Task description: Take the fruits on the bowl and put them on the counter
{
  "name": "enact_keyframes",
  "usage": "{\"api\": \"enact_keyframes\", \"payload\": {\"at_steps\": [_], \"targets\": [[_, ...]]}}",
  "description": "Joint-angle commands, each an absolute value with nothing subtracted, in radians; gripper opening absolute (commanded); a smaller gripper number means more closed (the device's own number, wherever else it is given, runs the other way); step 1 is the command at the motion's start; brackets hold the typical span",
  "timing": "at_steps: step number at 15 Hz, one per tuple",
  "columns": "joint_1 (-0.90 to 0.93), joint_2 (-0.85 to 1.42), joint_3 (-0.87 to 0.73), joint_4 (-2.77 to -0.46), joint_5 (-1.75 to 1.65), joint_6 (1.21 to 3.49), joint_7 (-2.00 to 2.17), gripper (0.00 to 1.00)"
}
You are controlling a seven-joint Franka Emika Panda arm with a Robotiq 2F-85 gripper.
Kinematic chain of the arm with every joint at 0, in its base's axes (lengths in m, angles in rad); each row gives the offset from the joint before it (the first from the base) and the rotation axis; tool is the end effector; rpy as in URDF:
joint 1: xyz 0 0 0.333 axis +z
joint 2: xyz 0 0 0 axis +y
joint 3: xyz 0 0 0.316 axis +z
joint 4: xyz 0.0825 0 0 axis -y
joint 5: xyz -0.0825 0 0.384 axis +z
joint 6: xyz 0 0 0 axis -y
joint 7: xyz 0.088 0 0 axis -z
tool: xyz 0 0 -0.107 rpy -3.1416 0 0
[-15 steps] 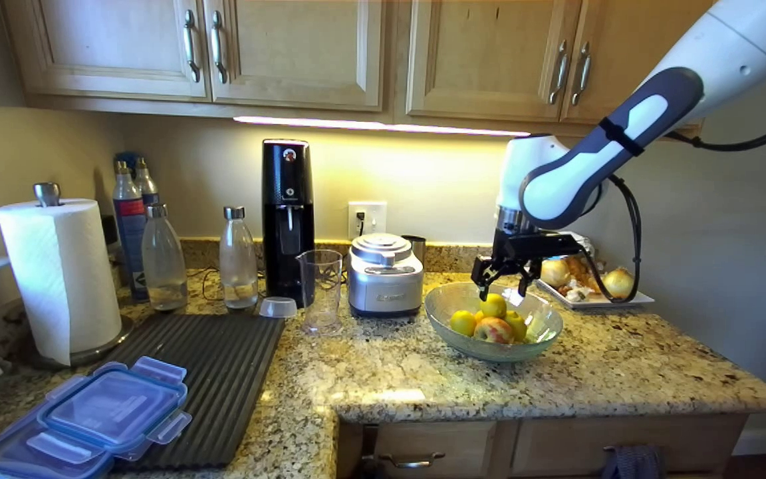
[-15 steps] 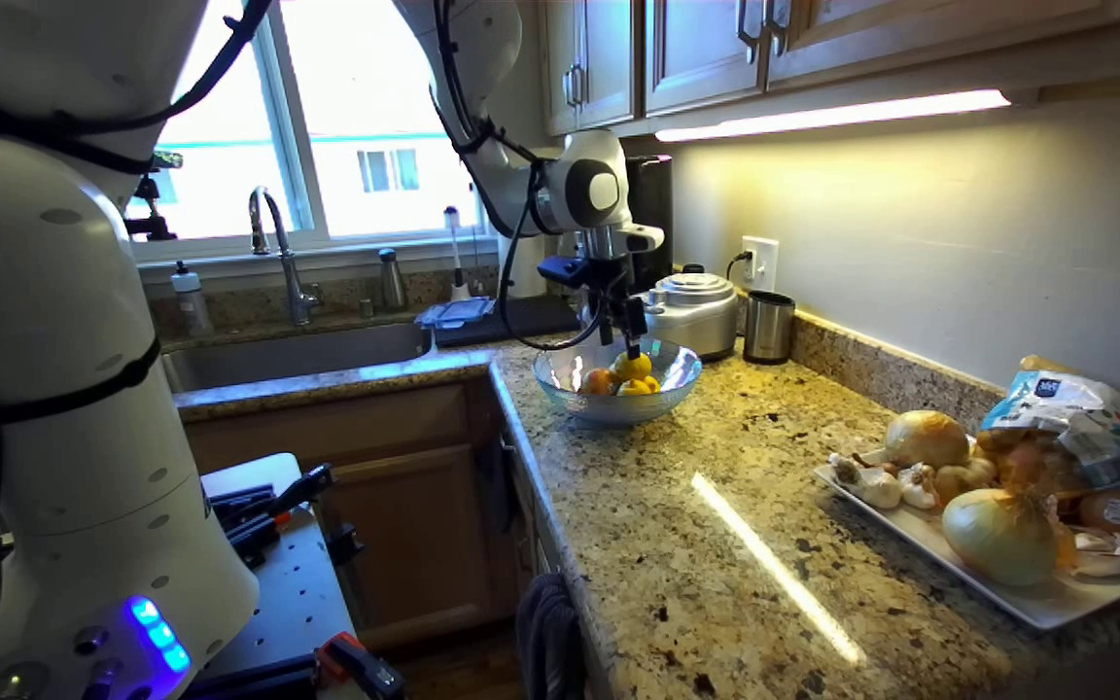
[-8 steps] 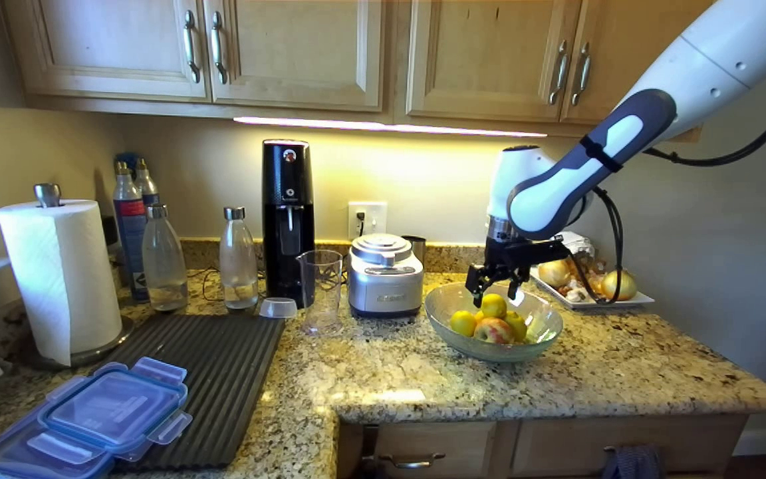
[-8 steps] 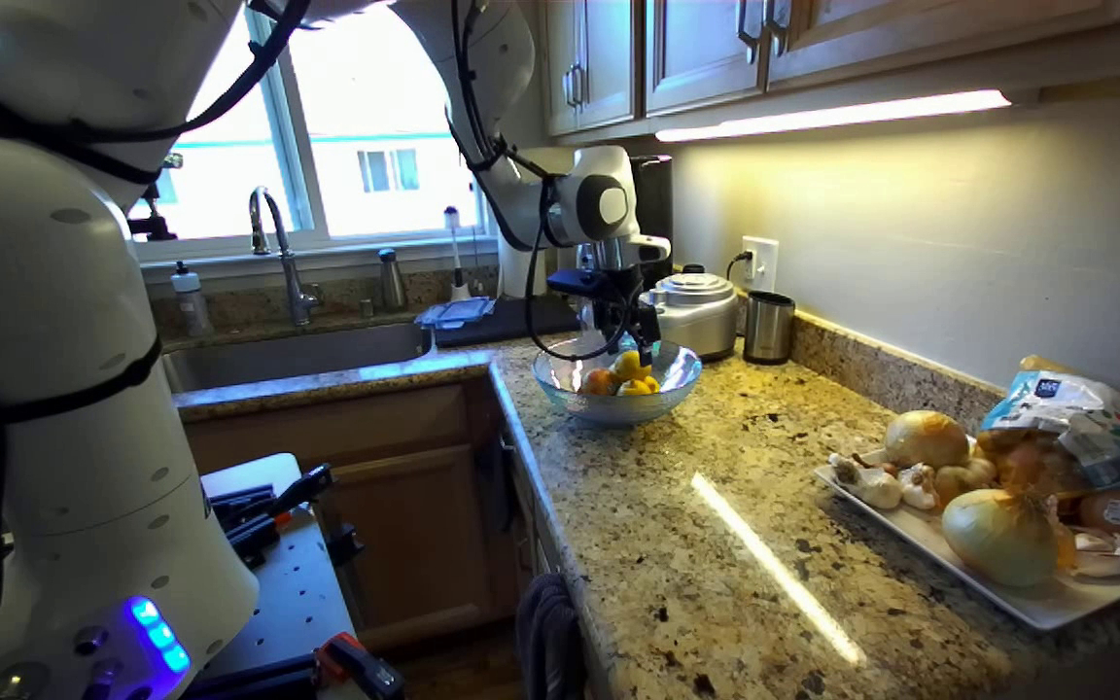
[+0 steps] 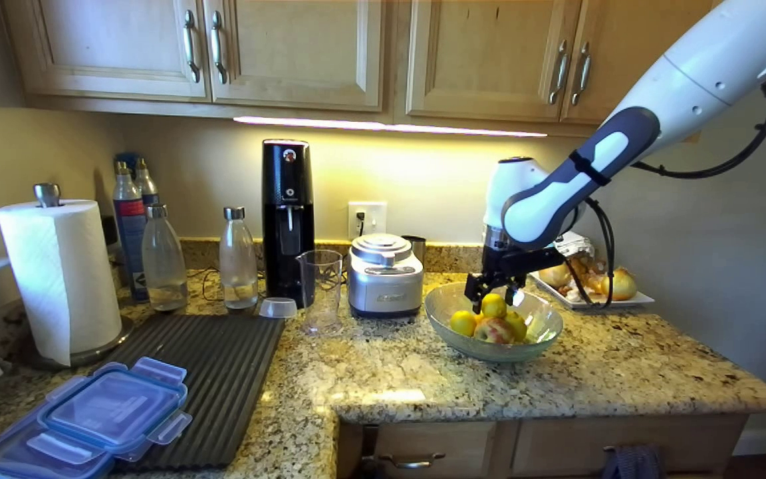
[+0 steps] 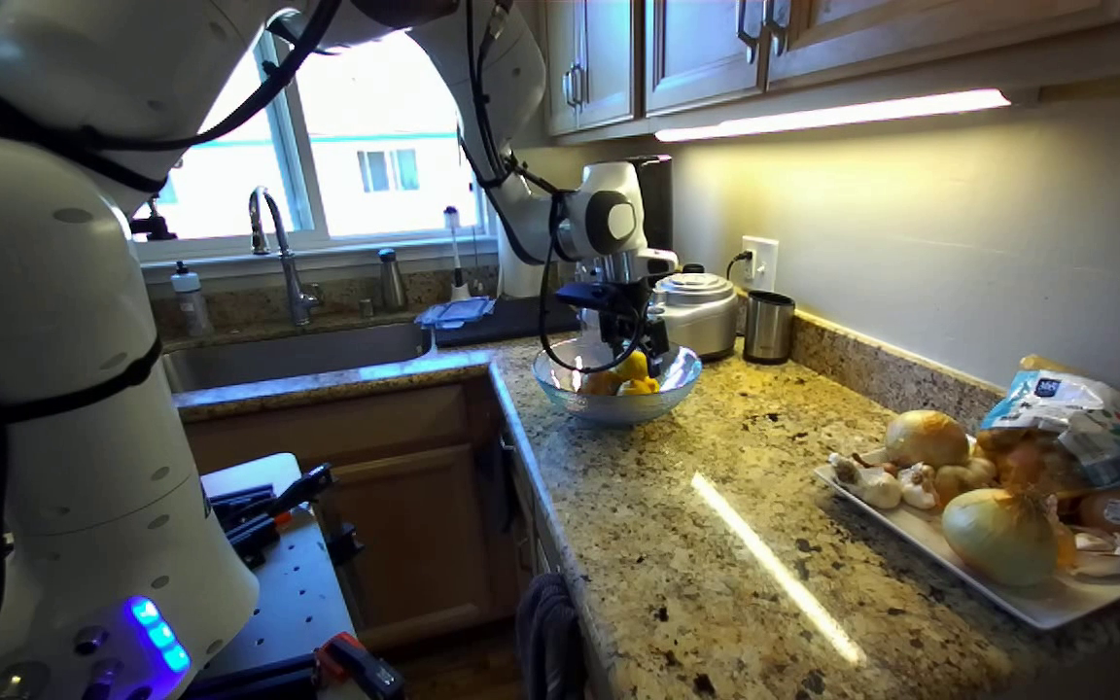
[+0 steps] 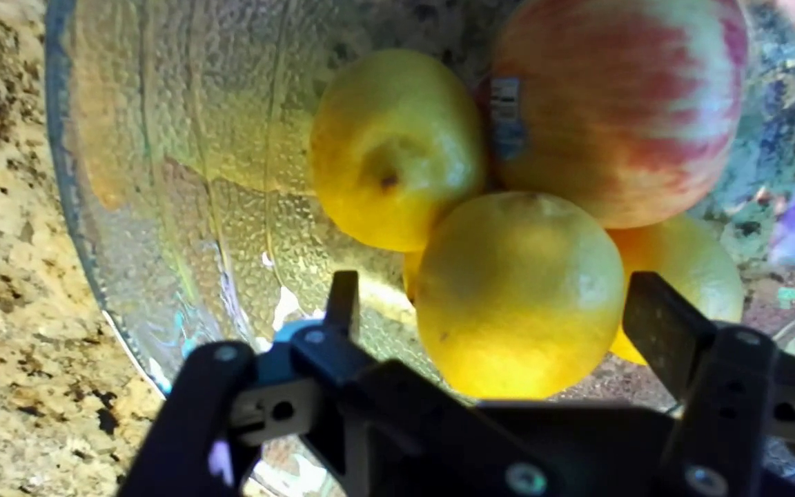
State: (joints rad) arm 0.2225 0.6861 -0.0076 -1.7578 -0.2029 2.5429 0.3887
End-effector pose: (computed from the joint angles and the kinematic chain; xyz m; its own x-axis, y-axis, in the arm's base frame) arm 0.6558 0.1462 0.1860 0.9913 -0.0036 0.1315 -0.0157 -0.9957 0.0911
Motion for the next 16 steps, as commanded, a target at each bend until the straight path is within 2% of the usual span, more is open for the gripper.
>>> {"api": "enact_keyframes", "payload": {"at_steps": [1, 4, 6, 10, 11, 12, 16], "targets": [[0.251, 0.675, -0.038, -1.765, -0.197, 2.556, 0.382, 0.70], [0.247, 0.664, -0.031, -1.771, -0.186, 2.555, 0.378, 0.51], [0.255, 0.654, -0.037, -1.779, -0.190, 2.553, 0.388, 0.45], [0.265, 0.625, -0.041, -1.805, -0.196, 2.562, 0.394, 0.50], [0.269, 0.612, -0.045, -1.813, -0.199, 2.560, 0.401, 0.58], [0.272, 0.604, -0.049, -1.817, -0.202, 2.562, 0.405, 0.58], [0.289, 0.554, -0.083, -1.834, -0.218, 2.554, 0.442, 0.46]]}}
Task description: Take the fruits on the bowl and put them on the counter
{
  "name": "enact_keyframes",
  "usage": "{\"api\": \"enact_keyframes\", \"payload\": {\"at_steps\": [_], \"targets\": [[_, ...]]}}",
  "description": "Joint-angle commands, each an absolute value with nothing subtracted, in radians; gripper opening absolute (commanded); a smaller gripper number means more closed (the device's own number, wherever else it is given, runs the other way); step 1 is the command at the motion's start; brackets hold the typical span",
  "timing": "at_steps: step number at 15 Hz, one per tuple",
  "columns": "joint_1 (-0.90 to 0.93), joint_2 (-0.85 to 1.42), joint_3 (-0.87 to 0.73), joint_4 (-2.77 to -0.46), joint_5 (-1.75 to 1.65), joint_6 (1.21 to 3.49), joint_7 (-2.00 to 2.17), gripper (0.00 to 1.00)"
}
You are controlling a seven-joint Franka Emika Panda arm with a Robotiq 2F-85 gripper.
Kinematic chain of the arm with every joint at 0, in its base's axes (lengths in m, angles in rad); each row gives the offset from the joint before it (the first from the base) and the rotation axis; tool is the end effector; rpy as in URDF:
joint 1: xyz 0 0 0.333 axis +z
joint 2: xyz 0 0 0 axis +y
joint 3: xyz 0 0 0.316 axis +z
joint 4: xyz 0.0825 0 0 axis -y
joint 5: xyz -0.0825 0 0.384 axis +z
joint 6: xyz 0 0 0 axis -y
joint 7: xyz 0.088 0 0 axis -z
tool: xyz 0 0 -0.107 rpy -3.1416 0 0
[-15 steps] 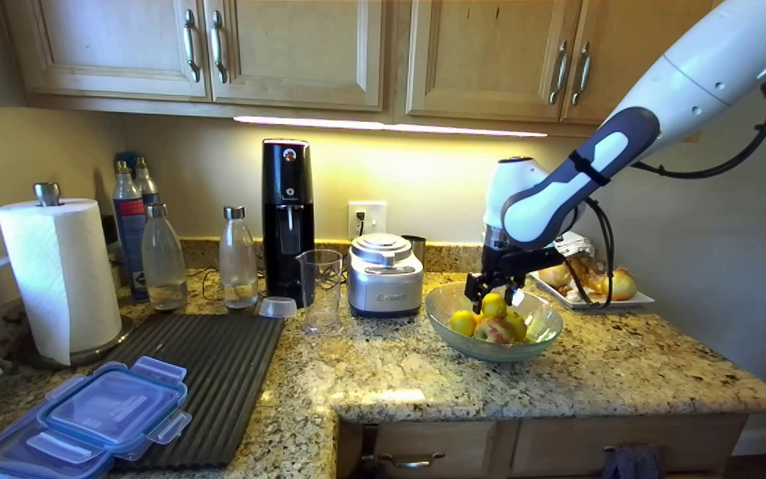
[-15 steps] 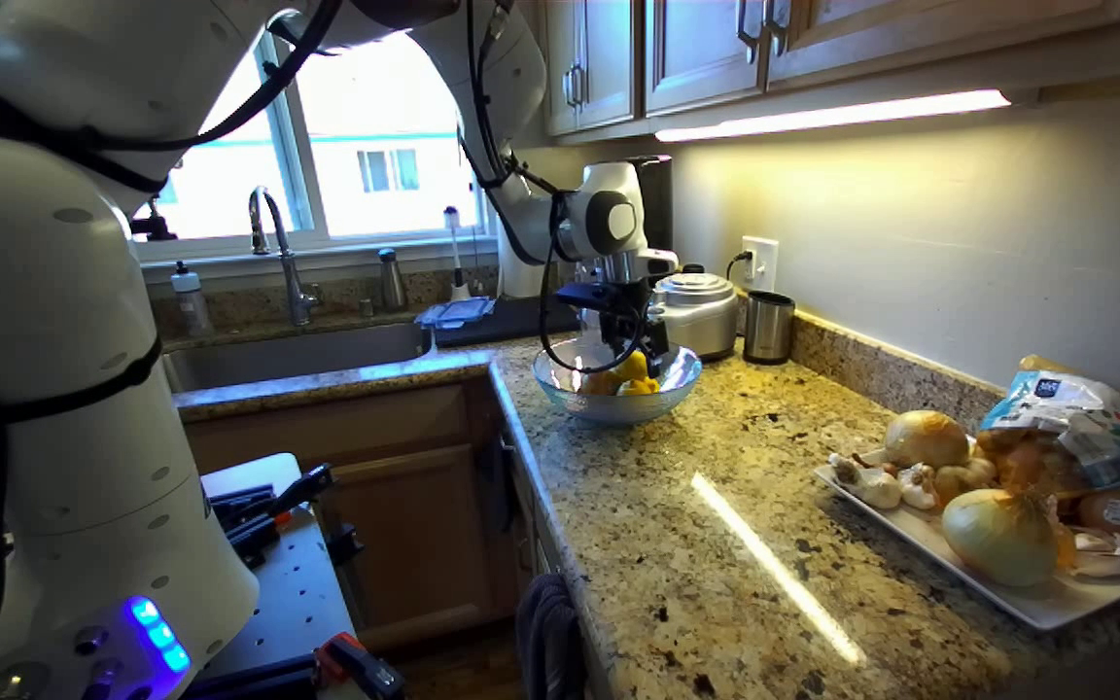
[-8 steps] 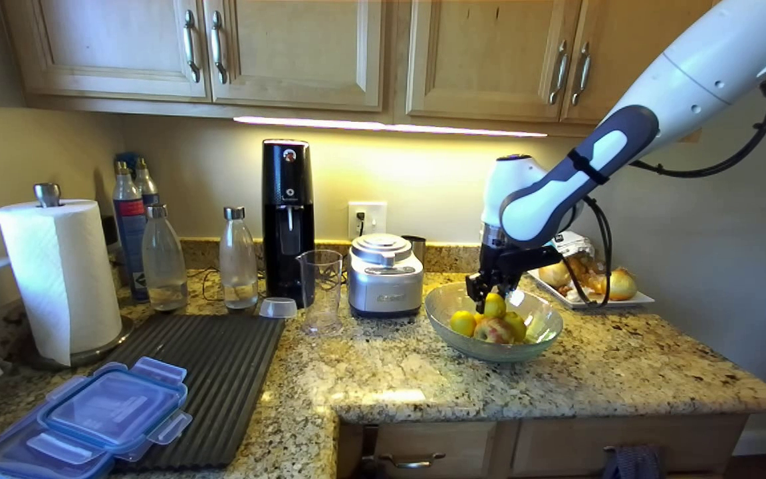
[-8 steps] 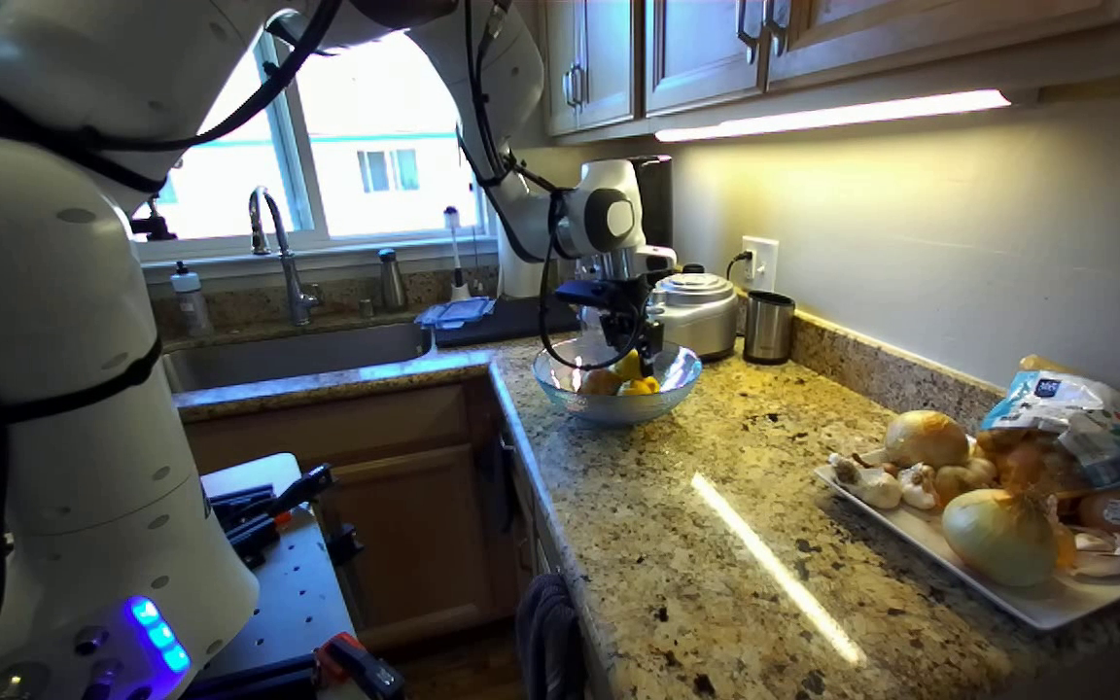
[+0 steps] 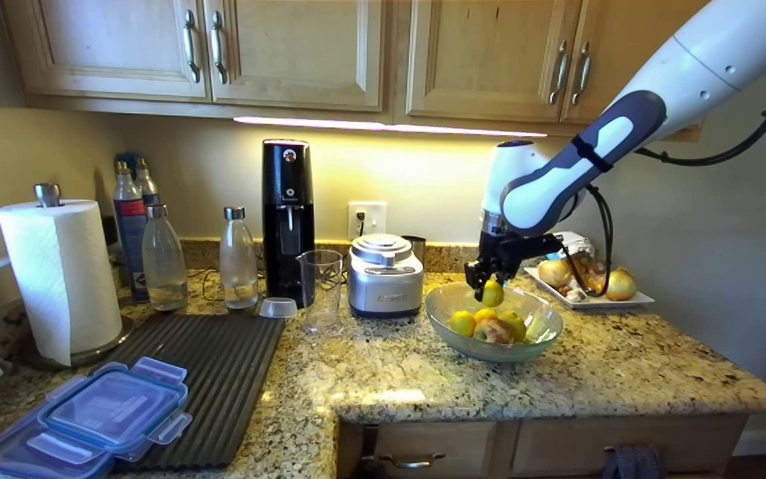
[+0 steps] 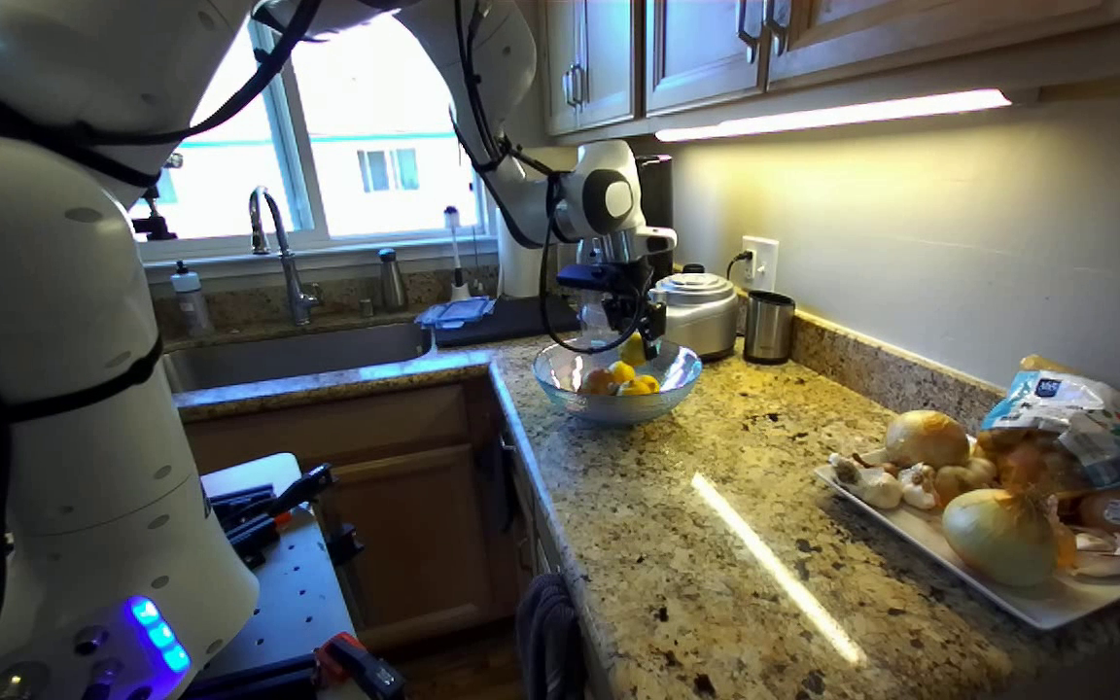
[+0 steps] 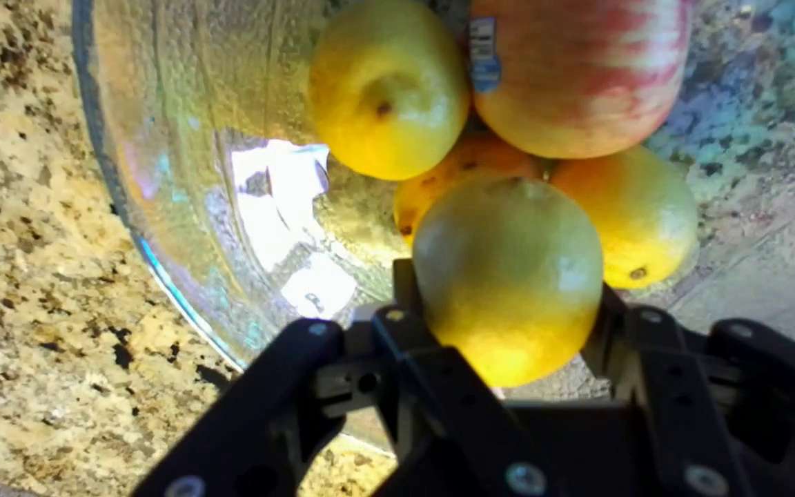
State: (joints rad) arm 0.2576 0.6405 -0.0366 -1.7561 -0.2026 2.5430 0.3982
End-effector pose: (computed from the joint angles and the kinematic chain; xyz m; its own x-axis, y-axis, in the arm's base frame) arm 0.6609 0.1535 0.2177 0.9833 -0.0002 0.1820 -0.0177 -0.9953 0.0947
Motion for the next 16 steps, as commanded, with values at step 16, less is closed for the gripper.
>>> {"api": "enact_keyframes", "payload": {"at_steps": [16], "targets": [[0.257, 0.416, -0.264, -2.012, -0.324, 2.539, 0.677, 0.37]]}}
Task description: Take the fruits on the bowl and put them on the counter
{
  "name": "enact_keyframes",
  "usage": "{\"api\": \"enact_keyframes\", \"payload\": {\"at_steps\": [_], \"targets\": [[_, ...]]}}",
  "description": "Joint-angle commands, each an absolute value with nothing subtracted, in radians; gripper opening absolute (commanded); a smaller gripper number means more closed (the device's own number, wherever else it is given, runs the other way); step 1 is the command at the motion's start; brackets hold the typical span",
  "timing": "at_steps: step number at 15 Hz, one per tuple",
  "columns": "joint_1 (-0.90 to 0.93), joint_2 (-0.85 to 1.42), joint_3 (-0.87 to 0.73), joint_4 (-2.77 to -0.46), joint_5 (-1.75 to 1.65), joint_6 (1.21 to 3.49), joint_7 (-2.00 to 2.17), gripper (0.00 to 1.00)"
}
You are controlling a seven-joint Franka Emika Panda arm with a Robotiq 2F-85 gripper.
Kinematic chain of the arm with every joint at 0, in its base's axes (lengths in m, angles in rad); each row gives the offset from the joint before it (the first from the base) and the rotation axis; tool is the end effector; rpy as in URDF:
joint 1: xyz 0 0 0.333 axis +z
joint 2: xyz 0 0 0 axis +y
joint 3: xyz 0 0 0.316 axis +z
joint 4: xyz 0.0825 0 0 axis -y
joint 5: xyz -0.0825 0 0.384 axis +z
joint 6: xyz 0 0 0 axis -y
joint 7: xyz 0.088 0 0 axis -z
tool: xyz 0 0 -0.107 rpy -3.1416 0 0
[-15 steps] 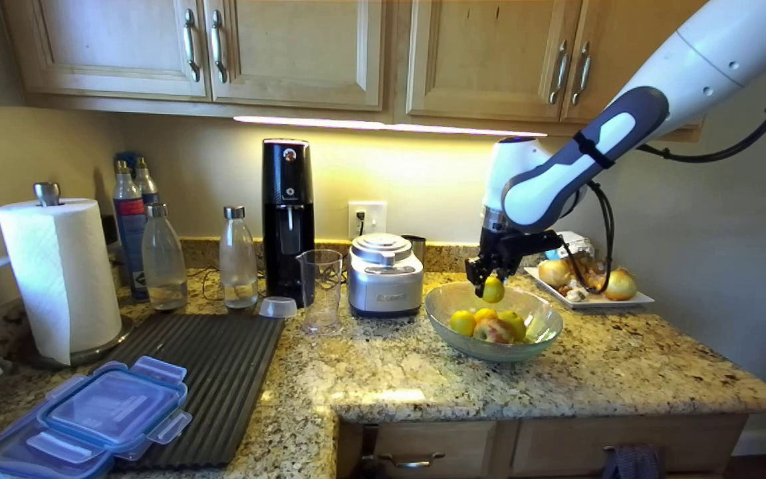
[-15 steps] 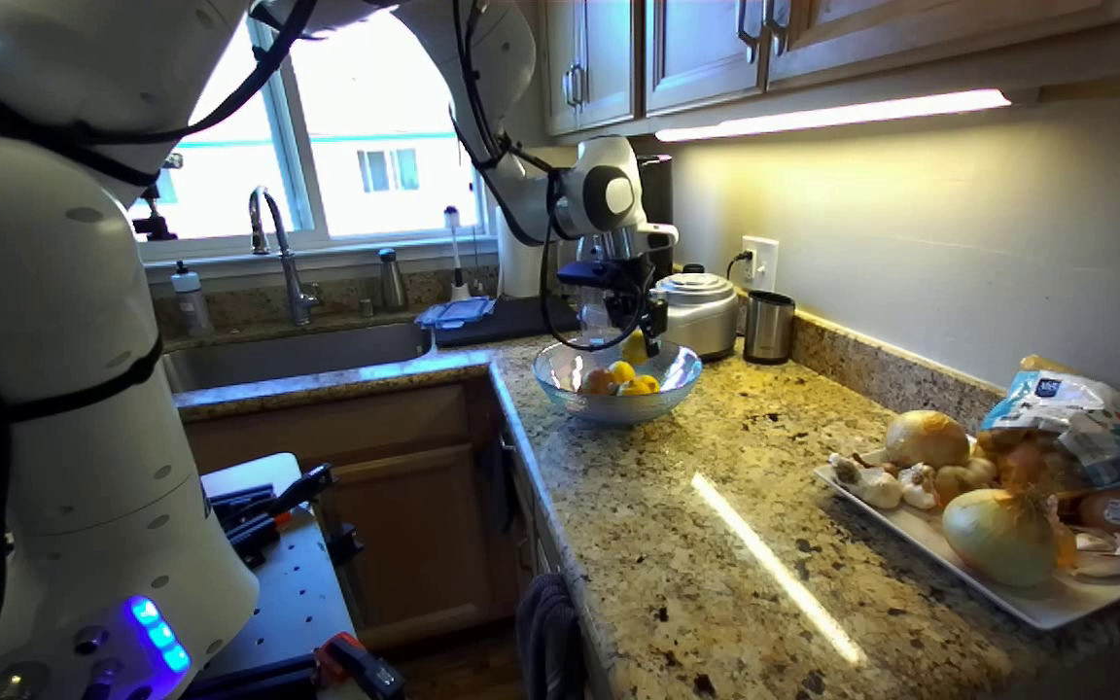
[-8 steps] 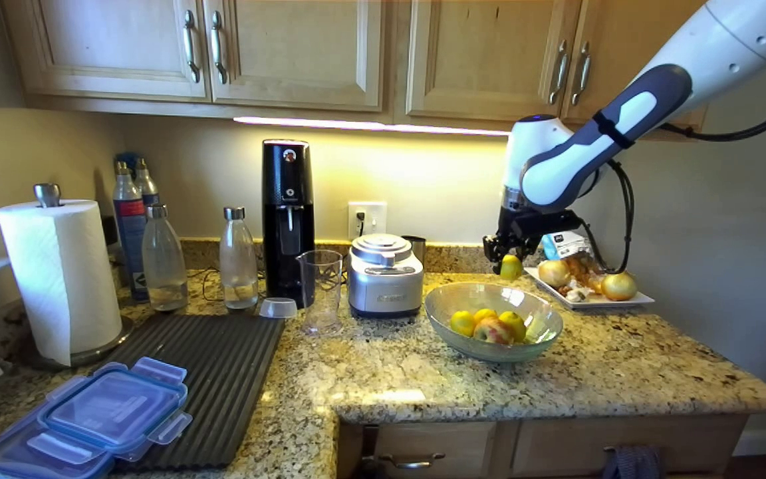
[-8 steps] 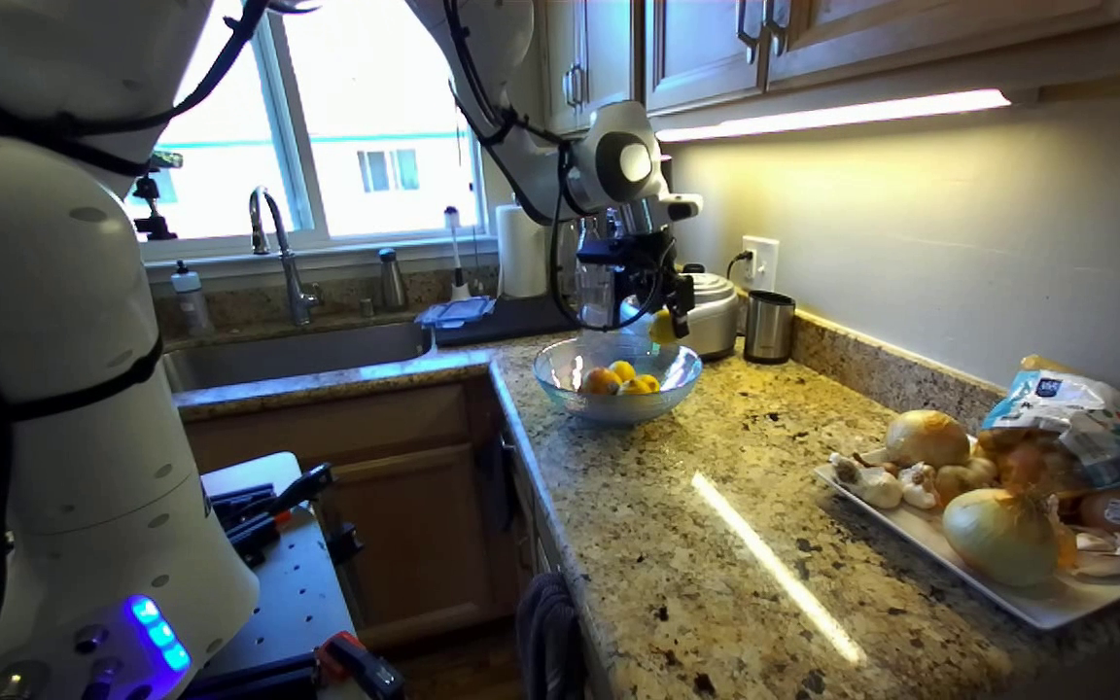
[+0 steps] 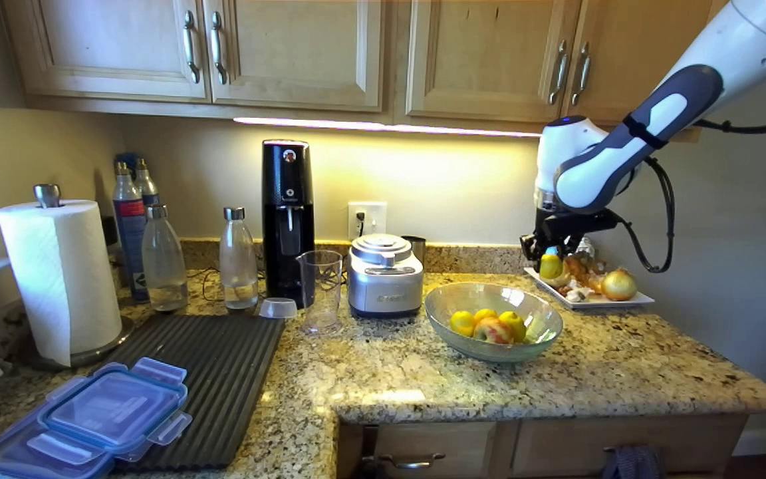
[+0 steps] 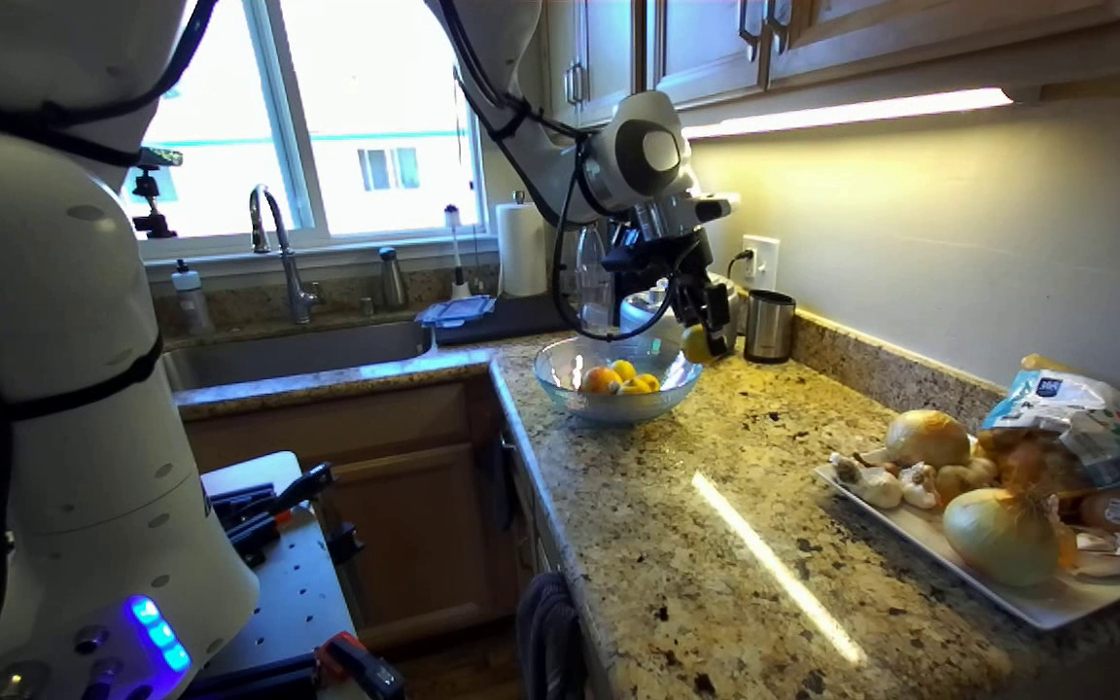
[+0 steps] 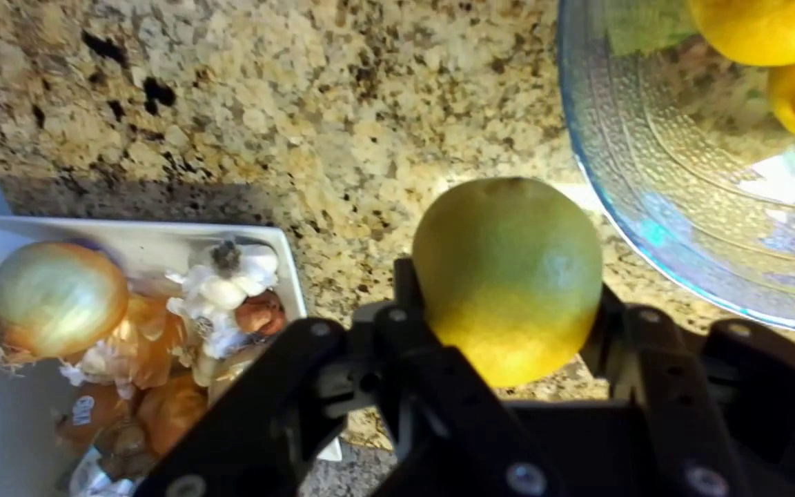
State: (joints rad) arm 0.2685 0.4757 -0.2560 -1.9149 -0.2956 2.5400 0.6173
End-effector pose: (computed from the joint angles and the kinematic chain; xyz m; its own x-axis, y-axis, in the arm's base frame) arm 0.6435 0.0215 0.2673 0.9177 -0.2926 0.2686 -0.3485 -0.9177 0.1909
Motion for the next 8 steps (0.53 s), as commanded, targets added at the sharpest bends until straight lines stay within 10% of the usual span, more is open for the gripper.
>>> {"api": "enact_keyframes", "payload": {"at_steps": [1, 8], "targets": [[0.249, 0.423, -0.264, -2.026, -0.316, 2.540, 0.686, 0.37], [0.178, 0.485, -0.221, -2.119, -0.218, 2.577, 0.672, 0.39]]}}
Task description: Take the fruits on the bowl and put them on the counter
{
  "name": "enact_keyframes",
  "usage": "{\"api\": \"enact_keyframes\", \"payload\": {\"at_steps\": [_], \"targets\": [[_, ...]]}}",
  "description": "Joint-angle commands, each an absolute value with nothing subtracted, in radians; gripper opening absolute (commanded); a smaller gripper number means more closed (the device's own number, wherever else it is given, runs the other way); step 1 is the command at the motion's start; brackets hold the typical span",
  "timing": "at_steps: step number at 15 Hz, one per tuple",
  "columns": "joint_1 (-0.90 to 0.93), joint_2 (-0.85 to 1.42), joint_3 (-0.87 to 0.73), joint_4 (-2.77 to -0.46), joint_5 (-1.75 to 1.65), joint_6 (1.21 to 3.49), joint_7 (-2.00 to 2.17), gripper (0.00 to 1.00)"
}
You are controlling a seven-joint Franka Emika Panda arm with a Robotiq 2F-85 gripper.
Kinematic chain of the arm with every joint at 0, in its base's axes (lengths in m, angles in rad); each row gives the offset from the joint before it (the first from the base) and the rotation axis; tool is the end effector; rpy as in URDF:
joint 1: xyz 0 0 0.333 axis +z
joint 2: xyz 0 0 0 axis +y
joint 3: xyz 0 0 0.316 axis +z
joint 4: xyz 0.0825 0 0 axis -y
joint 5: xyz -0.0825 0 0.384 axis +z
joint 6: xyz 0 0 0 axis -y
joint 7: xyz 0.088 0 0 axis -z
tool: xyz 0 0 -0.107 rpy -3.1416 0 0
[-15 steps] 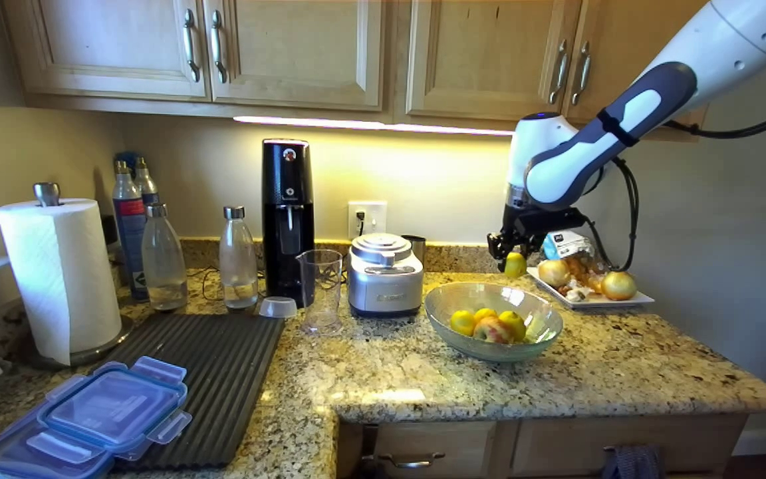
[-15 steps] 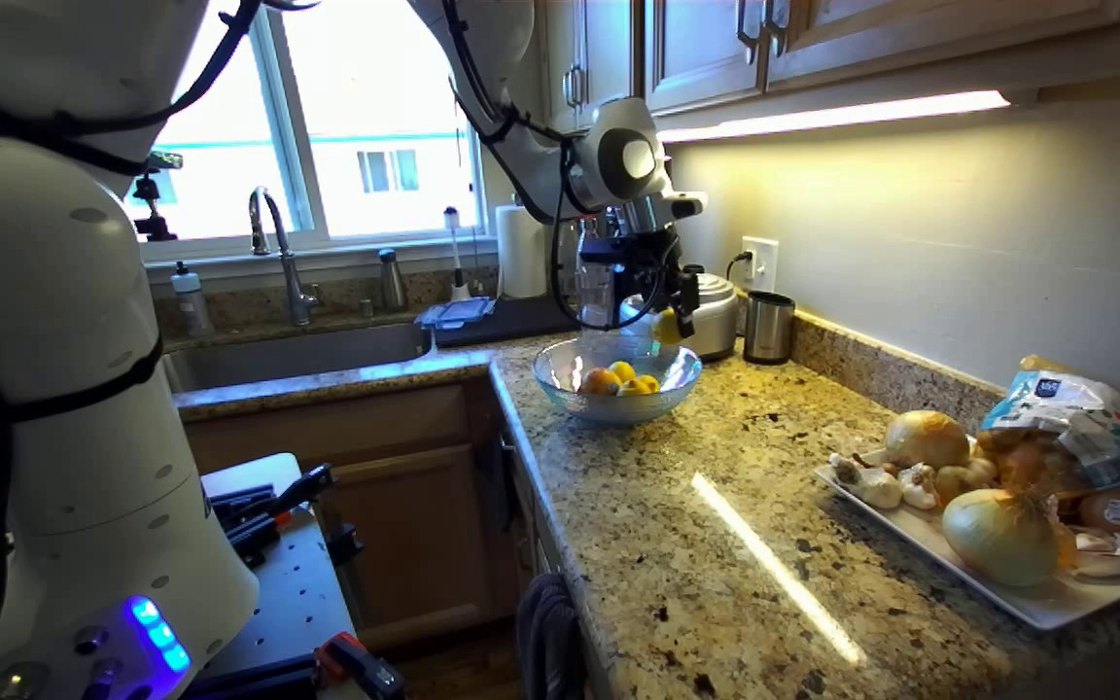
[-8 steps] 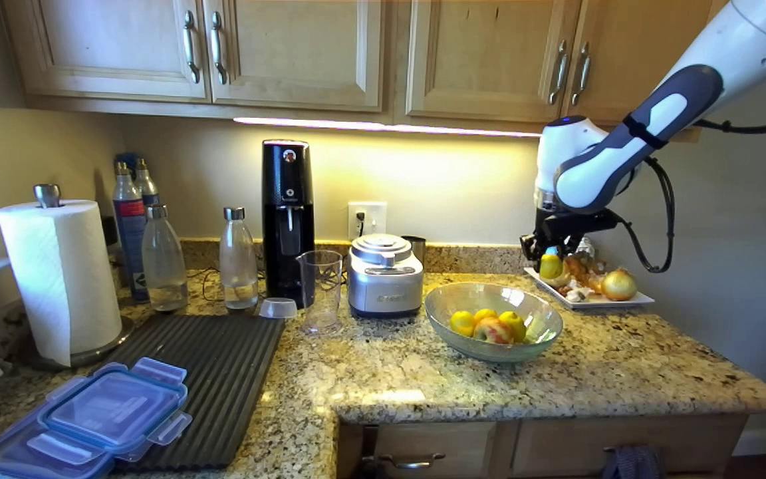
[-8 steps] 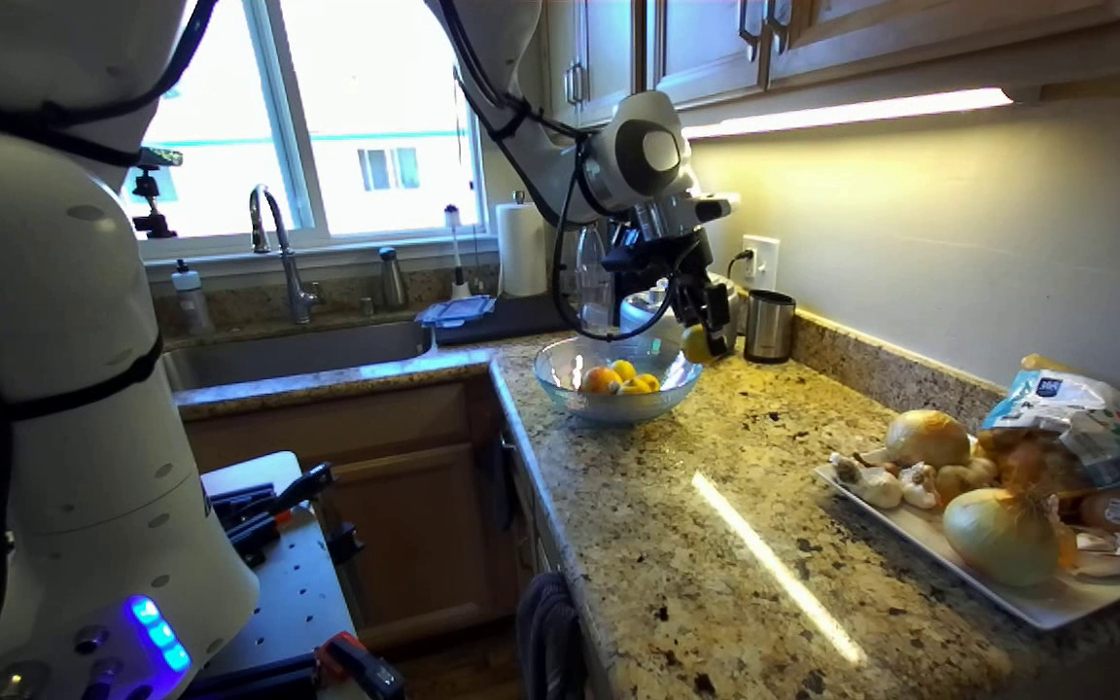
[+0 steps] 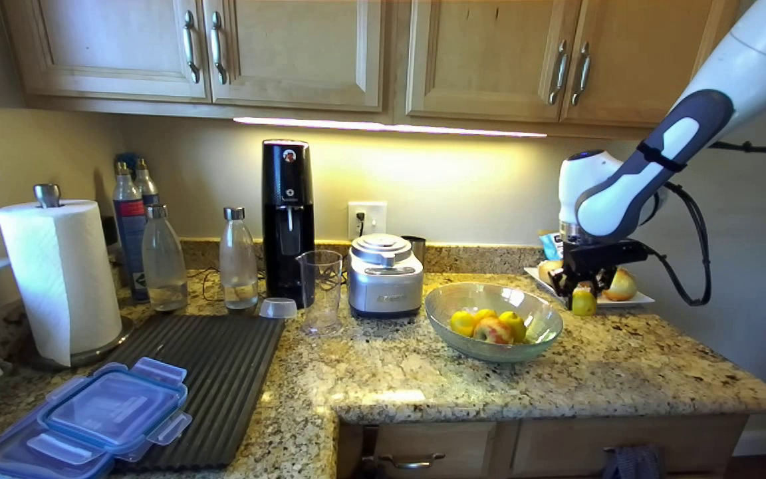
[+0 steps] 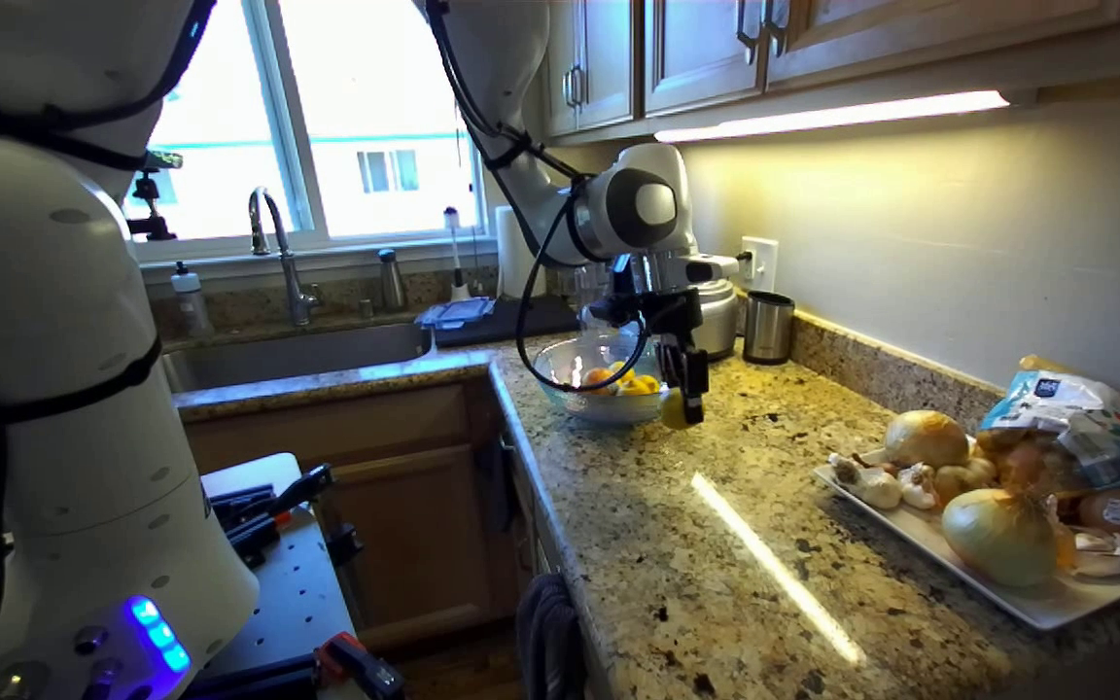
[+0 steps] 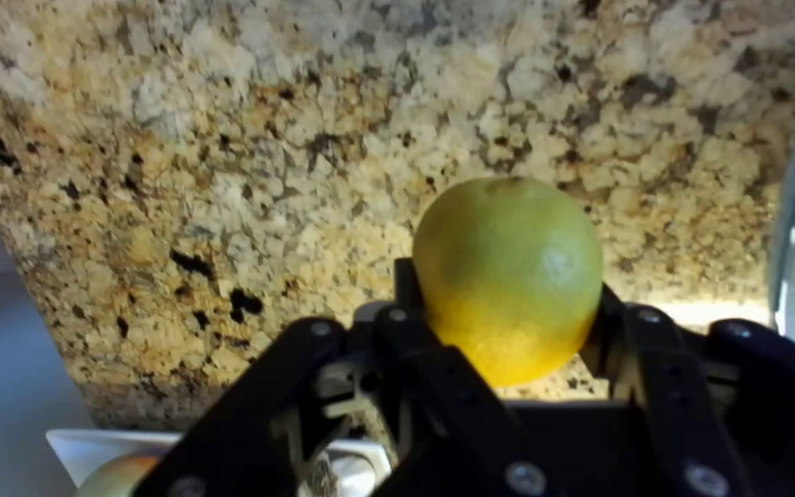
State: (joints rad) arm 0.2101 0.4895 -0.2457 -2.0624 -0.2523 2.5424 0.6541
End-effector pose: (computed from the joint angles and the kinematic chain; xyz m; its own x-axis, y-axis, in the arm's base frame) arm 0.5918 -0.0168 0.1997 0.8984 -0.4210 0.1249 -0.4388 -0.8710 0.2208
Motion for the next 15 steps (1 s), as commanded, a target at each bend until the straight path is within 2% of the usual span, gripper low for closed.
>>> {"api": "enact_keyframes", "payload": {"at_steps": [1, 10, 12, 15], "targets": [[0.166, 0.495, -0.211, -2.125, -0.189, 2.579, 0.666, 0.40], [0.178, 0.595, -0.233, -2.101, -0.102, 2.653, 0.683, 0.44], [0.188, 0.592, -0.250, -2.101, -0.107, 2.659, 0.693, 0.77], [0.209, 0.571, -0.279, -2.108, -0.119, 2.668, 0.727, 0.96]]}}
